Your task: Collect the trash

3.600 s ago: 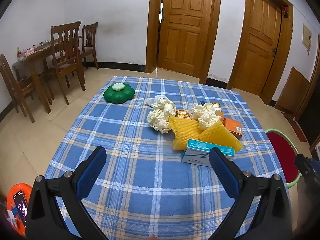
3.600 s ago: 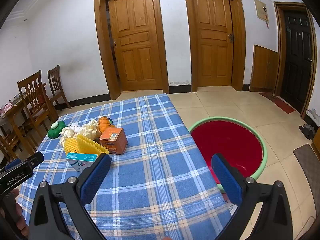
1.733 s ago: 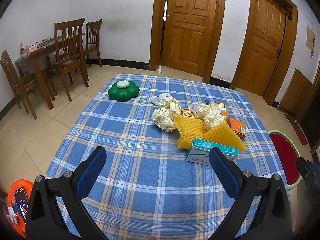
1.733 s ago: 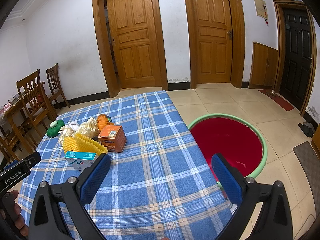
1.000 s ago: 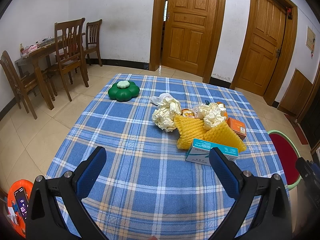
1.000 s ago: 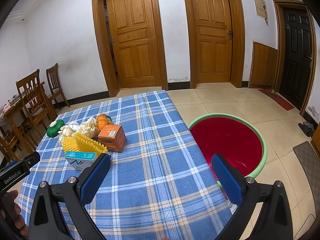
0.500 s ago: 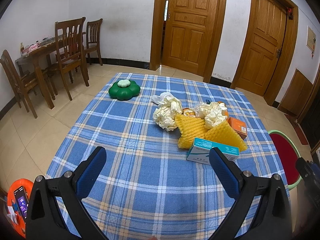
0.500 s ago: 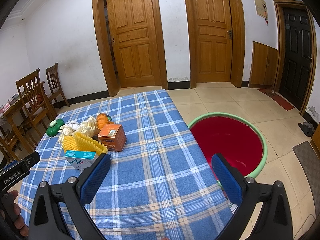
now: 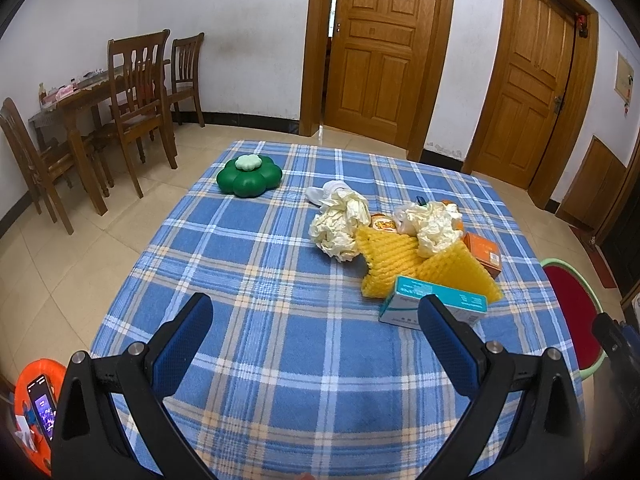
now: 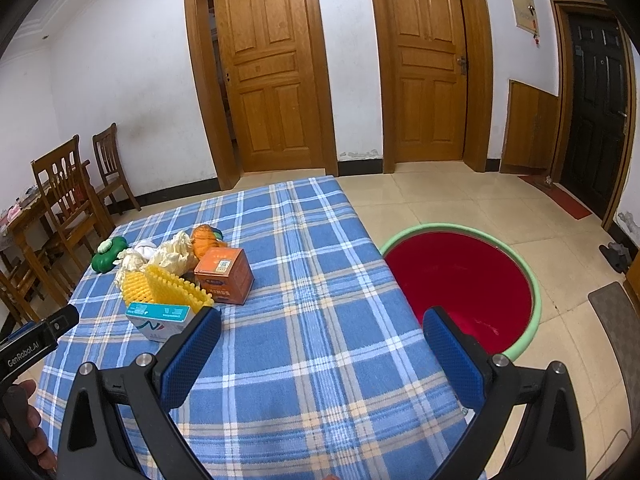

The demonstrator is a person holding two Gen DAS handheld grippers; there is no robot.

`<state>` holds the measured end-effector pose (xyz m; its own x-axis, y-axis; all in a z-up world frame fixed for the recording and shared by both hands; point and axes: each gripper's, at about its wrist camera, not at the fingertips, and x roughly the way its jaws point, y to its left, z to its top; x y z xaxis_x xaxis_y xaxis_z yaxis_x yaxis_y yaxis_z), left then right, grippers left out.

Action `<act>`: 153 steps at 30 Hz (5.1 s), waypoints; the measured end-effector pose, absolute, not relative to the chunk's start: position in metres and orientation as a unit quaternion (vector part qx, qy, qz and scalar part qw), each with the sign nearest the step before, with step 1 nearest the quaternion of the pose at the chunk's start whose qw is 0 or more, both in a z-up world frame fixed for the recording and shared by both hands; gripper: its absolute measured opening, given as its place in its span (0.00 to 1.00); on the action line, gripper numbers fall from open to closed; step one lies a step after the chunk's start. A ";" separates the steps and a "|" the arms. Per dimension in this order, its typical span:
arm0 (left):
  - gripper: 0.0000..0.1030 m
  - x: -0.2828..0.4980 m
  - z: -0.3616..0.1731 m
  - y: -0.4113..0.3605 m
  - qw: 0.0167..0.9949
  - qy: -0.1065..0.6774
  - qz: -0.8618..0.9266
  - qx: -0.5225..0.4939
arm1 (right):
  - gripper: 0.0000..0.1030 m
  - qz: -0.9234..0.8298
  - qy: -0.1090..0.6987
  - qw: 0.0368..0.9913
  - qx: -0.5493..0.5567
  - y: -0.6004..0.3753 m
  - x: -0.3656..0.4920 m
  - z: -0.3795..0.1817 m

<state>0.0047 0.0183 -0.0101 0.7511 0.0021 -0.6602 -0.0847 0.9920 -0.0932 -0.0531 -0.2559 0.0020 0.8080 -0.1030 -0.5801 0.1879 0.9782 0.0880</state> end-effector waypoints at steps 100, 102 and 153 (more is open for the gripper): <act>0.46 0.087 -0.055 0.093 0.896 0.394 -0.091 -0.183 | 0.16 0.090 0.444 0.887 0.089 -0.163 0.067 -0.038; 0.46 0.089 -0.055 0.092 0.896 0.394 -0.101 -0.181 | 0.14 0.082 0.443 0.888 0.091 -0.166 0.064 -0.038; 0.46 0.067 0.035 -0.028 0.904 0.356 -0.199 -0.126 | 0.13 0.043 0.307 0.934 0.180 -0.300 -0.023 0.040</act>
